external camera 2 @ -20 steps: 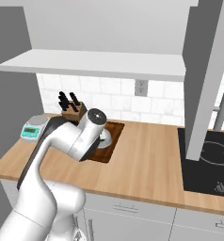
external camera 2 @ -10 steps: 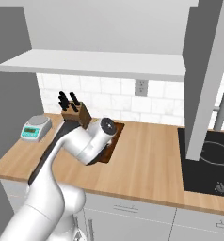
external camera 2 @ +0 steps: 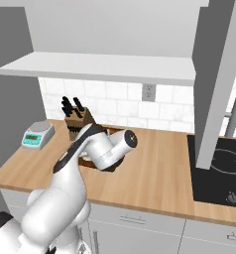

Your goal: Pick the kettle from the counter and place it on the tray. Then pick the mug from the cabinet and place it on the tray. Then close the cabinet doors.

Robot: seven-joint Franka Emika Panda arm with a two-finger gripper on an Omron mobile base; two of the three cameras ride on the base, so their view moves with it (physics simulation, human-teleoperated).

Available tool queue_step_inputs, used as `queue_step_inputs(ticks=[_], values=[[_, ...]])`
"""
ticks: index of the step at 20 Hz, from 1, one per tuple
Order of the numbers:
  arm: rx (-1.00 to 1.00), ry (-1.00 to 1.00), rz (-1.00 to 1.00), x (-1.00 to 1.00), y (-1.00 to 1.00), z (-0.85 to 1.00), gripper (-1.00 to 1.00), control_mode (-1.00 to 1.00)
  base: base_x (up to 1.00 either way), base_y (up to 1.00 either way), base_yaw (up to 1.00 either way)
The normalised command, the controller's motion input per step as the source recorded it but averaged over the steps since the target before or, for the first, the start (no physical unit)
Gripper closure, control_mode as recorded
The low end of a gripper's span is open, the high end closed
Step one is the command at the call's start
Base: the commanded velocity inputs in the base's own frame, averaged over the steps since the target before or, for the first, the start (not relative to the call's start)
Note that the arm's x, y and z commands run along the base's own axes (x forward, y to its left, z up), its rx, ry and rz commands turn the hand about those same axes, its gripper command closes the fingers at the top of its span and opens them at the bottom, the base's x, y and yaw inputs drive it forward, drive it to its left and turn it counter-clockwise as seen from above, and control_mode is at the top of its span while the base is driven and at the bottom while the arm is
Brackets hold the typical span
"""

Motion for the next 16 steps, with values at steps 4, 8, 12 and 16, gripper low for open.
queue_step_inputs(ticks=[4,8,12,16], values=[[0.0,-0.01,0.03,0.24,-0.03,-0.19,1.0,-1.0,0.0,0.0,0.0],[0.0,-0.01,0.0,0.26,-0.23,-0.22,1.0,-1.0,0.0,0.0,0.0],[0.0,-0.07,0.0,0.18,-0.25,-0.29,1.0,-1.0,0.0,0.0,0.0],[0.0,-0.12,0.0,0.13,-0.07,-0.25,1.0,-1.0,0.0,0.0,0.0]])
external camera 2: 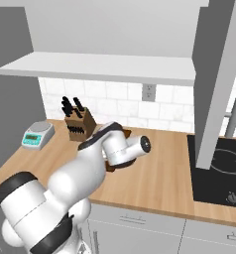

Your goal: Pick the kettle from the counter and place it on the tray. Then pick the mug from the cabinet and place it on the tray. Then close the cabinet doors.

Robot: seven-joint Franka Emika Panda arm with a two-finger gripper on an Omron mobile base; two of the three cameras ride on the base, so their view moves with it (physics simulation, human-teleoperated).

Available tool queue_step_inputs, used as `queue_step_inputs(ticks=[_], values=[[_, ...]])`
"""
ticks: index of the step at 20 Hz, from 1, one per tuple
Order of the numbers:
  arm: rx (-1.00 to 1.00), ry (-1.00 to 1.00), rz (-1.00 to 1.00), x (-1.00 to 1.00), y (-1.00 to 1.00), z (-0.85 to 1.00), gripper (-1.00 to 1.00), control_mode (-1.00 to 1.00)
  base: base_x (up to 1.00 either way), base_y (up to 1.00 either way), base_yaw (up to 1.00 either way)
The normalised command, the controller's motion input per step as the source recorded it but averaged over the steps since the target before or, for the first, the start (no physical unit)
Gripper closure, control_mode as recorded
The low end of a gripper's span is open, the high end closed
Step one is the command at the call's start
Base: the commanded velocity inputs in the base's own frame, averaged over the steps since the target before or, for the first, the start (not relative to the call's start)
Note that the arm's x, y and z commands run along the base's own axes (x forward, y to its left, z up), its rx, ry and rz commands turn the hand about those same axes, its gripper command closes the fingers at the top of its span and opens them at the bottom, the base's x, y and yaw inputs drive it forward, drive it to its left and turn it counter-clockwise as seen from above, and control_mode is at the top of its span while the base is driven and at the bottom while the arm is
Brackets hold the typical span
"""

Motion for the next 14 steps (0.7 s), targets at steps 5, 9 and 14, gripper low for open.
queue_step_inputs(ticks=[5,9,14], values=[[0.0,-0.17,0.02,0.06,0.0,-0.24,1.0,-1.0,0.0,0.0,0.0],[-0.05,-0.03,0.0,0.08,0.04,-0.23,1.0,-1.0,0.0,0.0,0.0],[-0.03,0.0,0.0,0.17,0.04,-0.13,1.0,-1.0,0.0,0.0,0.0]])
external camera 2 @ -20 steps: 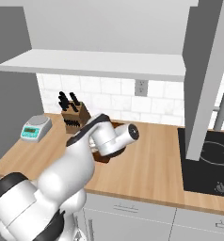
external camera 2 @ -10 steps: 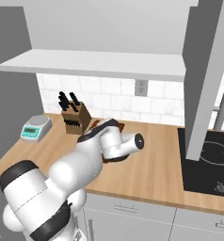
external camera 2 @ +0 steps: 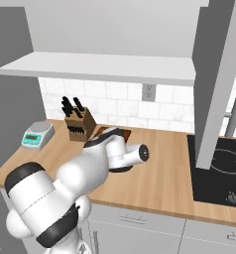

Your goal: Pick the kettle from the counter and place it on the tray. Then pick the mug from the cabinet and place it on the tray. Then close the cabinet doors.

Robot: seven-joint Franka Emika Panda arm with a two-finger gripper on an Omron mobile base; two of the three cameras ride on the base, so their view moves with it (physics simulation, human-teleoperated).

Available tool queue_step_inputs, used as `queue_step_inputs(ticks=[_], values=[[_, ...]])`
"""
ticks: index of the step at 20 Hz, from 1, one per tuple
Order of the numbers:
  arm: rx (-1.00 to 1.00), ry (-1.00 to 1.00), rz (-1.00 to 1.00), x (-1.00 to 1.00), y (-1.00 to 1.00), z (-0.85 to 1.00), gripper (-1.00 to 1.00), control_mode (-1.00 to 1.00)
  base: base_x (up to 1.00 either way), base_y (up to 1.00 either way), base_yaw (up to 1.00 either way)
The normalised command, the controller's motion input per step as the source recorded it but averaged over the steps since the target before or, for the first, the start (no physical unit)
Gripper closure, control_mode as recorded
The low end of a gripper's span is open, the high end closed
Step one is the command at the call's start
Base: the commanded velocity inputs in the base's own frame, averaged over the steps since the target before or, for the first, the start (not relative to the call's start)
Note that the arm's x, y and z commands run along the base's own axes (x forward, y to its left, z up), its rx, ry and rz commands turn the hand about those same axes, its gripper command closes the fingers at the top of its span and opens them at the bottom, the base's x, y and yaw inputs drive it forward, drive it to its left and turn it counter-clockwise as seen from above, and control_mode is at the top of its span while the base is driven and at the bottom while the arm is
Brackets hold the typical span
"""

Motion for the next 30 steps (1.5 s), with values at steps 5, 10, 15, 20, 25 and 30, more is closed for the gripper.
queue_step_inputs(ticks=[5,10,15,20,25,30], values=[[0.0,0.0,0.0,0.28,0.0,-0.2,1.0,-1.0,0.0,0.0,0.0],[0.0,-0.03,0.0,0.25,0.0,-0.25,1.0,-1.0,0.0,0.0,0.0],[0.0,-0.04,0.0,0.24,0.0,-0.22,1.0,-1.0,0.0,0.0,0.0],[0.0,-0.09,0.0,0.21,0.0,-0.2,1.0,-1.0,0.0,0.0,0.0],[0.0,-0.02,0.0,0.04,0.0,-0.16,1.0,-1.0,0.0,0.0,0.0],[0.0,0.0,0.0,0.03,0.0,-0.12,1.0,-1.0,0.0,0.0,0.0]])
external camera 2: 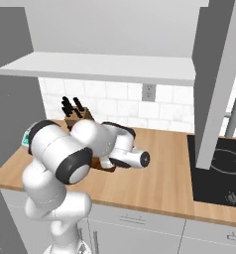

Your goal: Pick the kettle from the counter and place it on the tray. Then pick the mug from the cabinet and place it on the tray. Then close the cabinet doors.

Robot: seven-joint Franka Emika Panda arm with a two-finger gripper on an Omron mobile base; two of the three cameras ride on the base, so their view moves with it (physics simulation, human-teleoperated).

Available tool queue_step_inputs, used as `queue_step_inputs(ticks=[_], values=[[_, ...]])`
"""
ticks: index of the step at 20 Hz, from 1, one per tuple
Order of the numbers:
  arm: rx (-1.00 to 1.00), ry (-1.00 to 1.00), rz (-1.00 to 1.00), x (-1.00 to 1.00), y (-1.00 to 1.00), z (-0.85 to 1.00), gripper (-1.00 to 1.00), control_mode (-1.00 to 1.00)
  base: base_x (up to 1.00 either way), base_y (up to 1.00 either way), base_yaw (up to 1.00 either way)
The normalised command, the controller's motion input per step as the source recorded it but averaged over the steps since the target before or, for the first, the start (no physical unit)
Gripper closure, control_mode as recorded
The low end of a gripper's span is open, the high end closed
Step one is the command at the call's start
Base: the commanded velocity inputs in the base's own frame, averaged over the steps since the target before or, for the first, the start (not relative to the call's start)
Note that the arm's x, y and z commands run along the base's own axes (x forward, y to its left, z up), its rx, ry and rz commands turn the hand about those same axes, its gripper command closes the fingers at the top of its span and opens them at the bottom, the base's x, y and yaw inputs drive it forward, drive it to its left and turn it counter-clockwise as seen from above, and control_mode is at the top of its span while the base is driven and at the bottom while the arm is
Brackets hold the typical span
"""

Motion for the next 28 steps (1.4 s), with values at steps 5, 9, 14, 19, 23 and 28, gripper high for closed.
queue_step_inputs(ticks=[5,9,14,19,23,28], values=[[0.0,0.0,0.0,0.0,0.01,-0.1,1.0,-1.0,0.0,0.0,0.0],[0.0,0.0,0.01,0.0,0.11,-0.01,-1.0,-1.0,0.0,0.0,0.0],[0.0,0.0,0.01,-0.09,0.0,0.0,-1.0,-1.0,0.0,0.0,0.0],[0.0,-0.01,0.02,-0.12,0.0,0.04,-1.0,-1.0,0.0,0.0,0.0],[0.04,-0.04,0.01,-0.19,0.0,0.34,-1.0,-1.0,0.0,0.0,0.0],[0.03,-0.04,0.0,-0.23,0.0,0.42,-1.0,-1.0,0.0,0.0,0.0]])
